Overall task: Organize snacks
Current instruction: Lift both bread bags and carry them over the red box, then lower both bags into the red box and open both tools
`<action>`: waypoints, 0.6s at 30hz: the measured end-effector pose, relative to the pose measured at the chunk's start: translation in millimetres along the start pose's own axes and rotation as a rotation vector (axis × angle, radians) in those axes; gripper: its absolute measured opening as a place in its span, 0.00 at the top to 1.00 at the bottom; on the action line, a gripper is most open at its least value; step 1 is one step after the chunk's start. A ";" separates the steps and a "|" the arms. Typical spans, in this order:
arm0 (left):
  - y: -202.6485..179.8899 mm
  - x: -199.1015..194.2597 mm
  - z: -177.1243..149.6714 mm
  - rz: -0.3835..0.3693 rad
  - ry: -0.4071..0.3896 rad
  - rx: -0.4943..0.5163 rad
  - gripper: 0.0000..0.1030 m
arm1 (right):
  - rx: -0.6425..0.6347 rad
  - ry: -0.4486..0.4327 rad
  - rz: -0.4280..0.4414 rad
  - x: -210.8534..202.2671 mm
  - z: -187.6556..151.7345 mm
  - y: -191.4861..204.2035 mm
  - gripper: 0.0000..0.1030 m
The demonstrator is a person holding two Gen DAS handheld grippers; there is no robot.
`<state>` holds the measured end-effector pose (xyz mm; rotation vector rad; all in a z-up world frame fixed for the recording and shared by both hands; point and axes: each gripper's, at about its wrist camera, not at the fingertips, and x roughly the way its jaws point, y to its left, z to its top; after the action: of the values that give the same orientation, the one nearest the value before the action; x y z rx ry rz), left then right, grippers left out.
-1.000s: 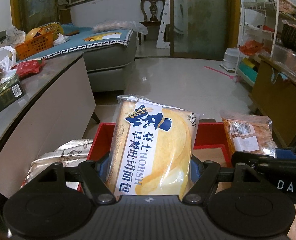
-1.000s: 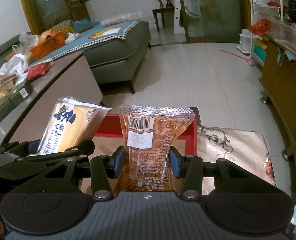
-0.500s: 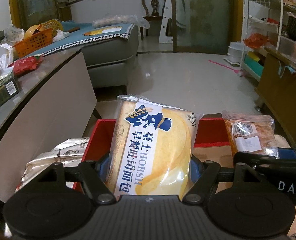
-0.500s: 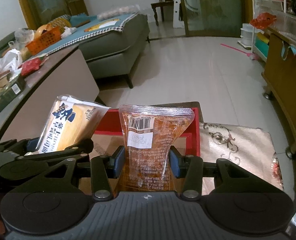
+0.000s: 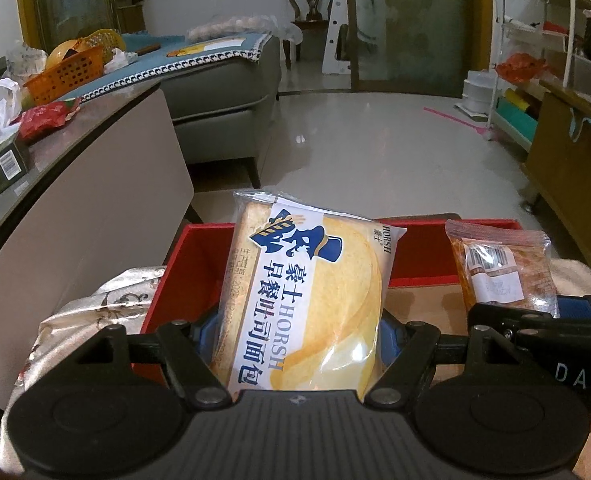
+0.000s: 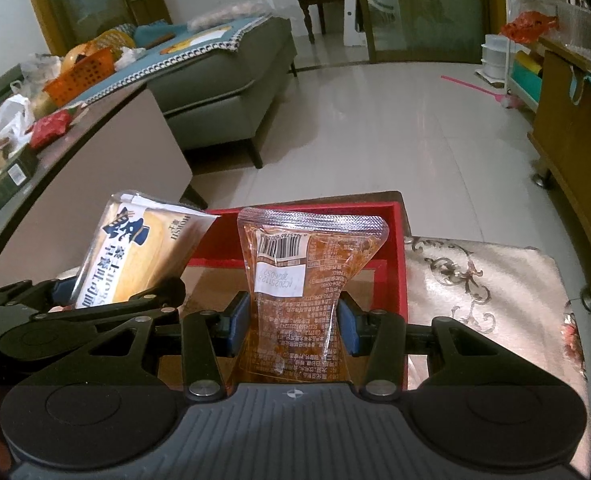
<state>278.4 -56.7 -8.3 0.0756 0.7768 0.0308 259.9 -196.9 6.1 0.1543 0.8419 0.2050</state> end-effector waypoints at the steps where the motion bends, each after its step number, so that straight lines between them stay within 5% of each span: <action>1: -0.5 2.2 -0.9 0.002 0.004 0.003 0.36 | 0.001 0.003 0.001 1.8 -1.6 -0.7 0.48; 18: -2.3 32.4 -11.2 0.015 0.090 0.003 0.36 | -0.057 0.034 -0.046 26.0 -6.7 8.2 0.46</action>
<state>293.6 -56.6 -39.1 0.0837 0.8665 0.0475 270.7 -182.3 -15.4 0.0779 0.8713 0.1886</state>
